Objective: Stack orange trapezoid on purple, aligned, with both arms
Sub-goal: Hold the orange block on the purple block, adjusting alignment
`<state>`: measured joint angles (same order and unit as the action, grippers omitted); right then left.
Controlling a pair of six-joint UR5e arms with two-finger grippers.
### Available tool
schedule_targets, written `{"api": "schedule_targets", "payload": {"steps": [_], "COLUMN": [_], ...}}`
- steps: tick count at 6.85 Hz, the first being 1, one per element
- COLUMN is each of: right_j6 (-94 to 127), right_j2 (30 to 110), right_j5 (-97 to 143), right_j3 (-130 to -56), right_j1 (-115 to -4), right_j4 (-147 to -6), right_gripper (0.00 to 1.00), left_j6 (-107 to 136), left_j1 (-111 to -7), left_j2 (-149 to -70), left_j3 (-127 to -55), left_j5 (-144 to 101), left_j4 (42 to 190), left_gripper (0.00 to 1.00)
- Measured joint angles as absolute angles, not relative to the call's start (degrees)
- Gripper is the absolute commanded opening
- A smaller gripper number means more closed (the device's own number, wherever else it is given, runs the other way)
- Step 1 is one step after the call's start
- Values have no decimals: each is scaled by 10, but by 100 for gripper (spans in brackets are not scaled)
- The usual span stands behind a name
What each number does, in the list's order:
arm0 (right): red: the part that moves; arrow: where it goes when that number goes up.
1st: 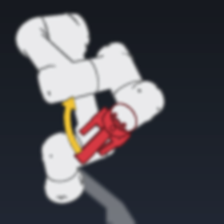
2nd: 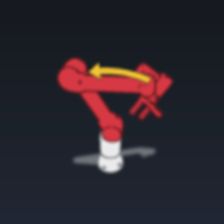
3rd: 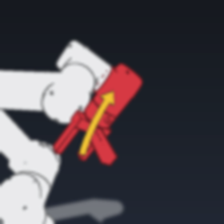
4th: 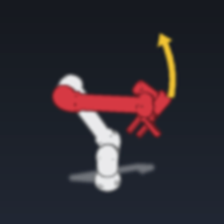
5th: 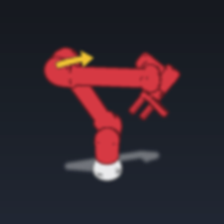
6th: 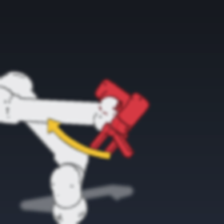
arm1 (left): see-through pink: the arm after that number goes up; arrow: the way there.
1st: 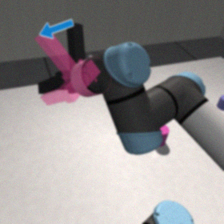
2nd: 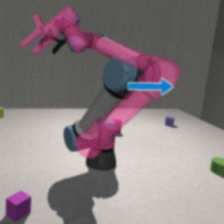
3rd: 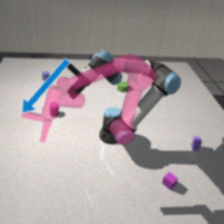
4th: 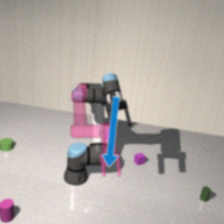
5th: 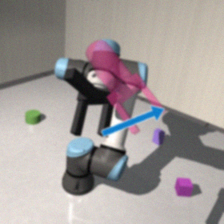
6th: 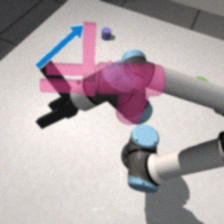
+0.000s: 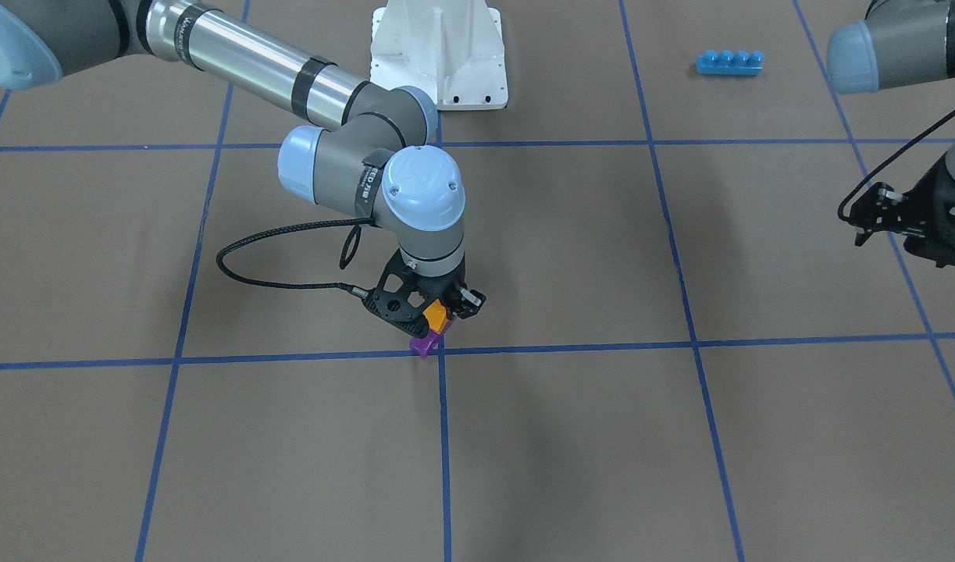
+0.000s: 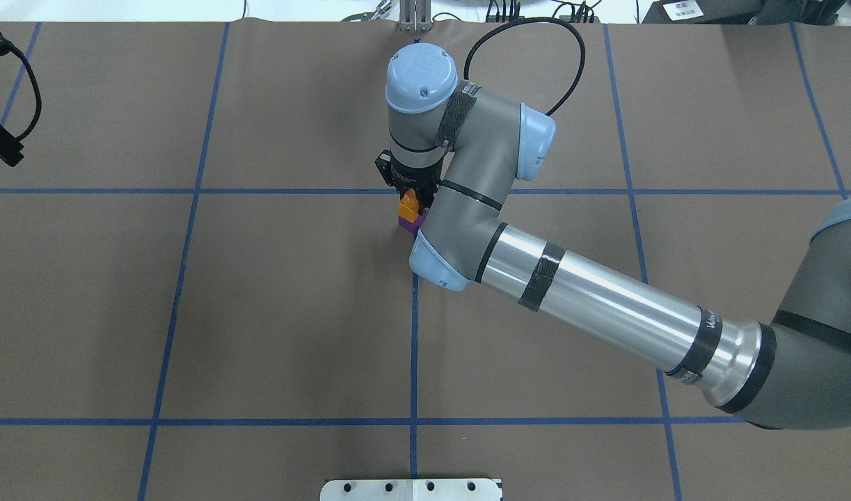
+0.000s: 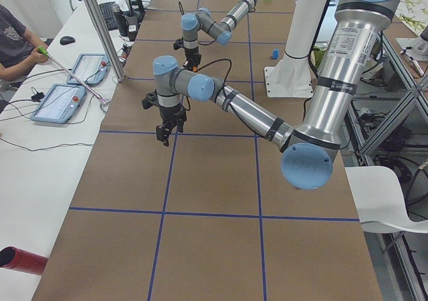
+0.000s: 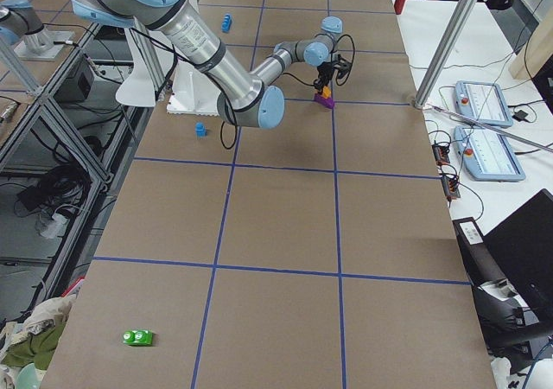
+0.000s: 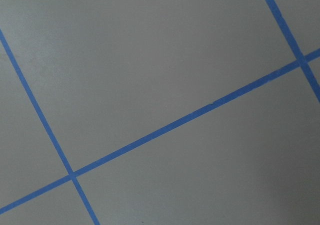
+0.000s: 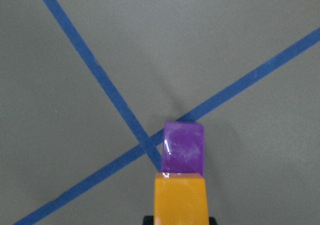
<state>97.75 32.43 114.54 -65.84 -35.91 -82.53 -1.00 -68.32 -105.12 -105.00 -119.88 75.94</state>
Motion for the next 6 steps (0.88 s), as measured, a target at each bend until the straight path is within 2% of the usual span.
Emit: {"api": "schedule_targets", "payload": {"steps": [6], "right_j6": [979], "right_j2": [325], "right_j5": [1145], "right_j3": [-658], "right_j1": [-356], "right_j4": [-823], "right_gripper": [0], "left_j6": [-11], "left_j1": [-683], "left_j2": [-1053], "left_j3": [-1045], "left_j5": [-1199], "left_j4": [760], "left_gripper": [100]}}
